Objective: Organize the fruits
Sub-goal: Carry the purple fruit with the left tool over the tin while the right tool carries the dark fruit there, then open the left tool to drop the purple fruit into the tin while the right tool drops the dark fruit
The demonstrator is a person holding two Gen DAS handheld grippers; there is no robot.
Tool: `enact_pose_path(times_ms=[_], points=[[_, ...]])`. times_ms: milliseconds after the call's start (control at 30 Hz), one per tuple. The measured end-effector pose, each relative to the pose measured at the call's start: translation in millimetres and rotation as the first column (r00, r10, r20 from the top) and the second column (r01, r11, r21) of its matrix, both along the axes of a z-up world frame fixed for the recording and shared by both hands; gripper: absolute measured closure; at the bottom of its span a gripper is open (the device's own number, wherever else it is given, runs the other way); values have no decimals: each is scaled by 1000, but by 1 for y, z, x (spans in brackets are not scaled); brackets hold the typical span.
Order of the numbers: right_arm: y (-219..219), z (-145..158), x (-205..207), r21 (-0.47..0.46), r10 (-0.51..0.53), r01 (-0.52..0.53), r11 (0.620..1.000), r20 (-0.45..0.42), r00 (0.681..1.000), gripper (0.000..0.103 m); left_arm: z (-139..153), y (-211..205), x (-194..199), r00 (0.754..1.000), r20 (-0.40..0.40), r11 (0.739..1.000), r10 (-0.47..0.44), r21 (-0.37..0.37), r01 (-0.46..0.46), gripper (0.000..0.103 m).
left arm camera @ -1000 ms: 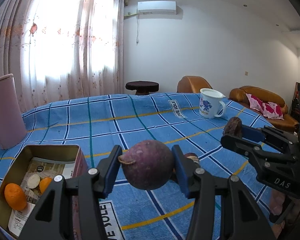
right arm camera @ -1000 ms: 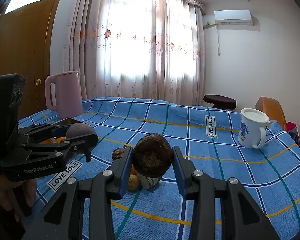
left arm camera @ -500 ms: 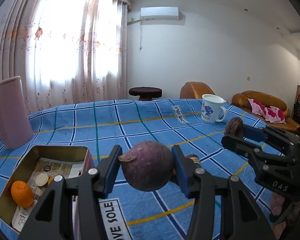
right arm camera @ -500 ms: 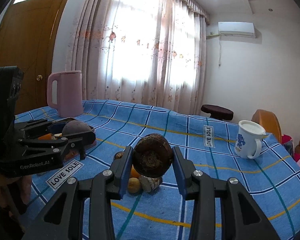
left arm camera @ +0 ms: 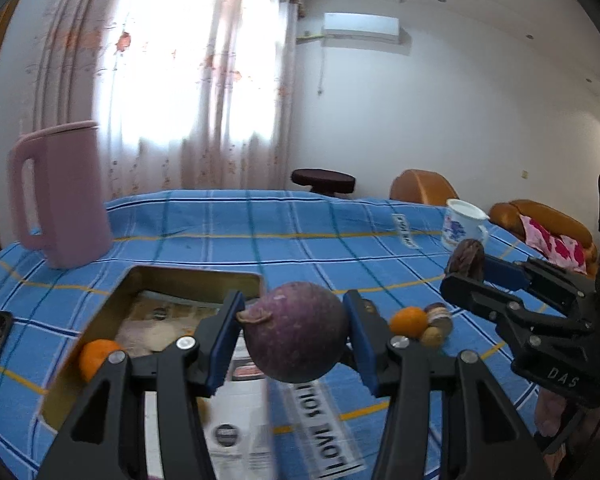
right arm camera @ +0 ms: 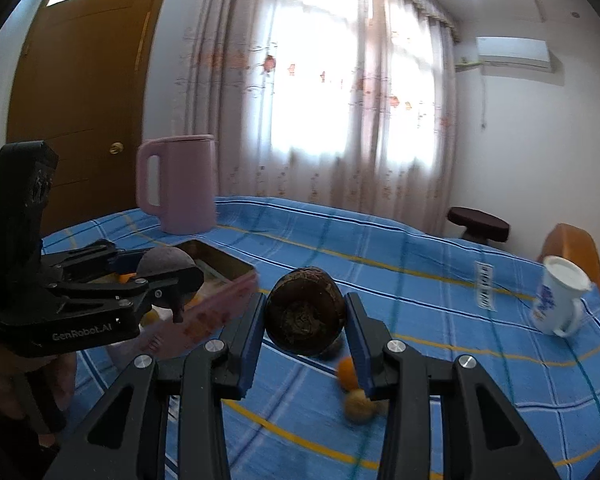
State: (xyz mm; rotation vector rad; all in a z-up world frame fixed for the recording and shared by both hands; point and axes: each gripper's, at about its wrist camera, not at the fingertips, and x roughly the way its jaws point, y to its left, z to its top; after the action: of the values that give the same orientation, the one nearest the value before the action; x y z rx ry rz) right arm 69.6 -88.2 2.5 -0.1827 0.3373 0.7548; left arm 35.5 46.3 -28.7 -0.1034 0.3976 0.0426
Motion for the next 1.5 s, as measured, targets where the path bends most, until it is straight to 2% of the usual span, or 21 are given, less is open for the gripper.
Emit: enact_pose_path(times_ms=[600, 800, 1033, 1133, 1333, 1500], points=[[109, -8, -20, -88, 225, -228, 970, -48, 973, 62, 1, 78, -33, 988, -24, 988, 152, -22, -152, 50], [133, -23, -25, -141, 262, -275, 951, -100, 960, 62, -13, 101, -41, 980, -62, 981, 191, -34, -193, 50], [152, -37, -25, -205, 281, -314, 927, -174, 944, 62, -23, 110, -42, 976, -102, 980, 191, -41, -196, 51], [156, -44, -25, -229, 281, -326, 917, -209, 937, 62, -20, 108, -43, 976, -100, 980, 195, -29, -199, 52], [137, -38, -24, -209, 249, -286, 935, -187, 950, 58, -13, 99, -43, 980, -83, 983, 182, -8, -183, 49], [97, -25, -19, -186, 190, -216, 958, -148, 971, 57, -6, 87, -43, 984, -51, 985, 173, -4, -173, 30]])
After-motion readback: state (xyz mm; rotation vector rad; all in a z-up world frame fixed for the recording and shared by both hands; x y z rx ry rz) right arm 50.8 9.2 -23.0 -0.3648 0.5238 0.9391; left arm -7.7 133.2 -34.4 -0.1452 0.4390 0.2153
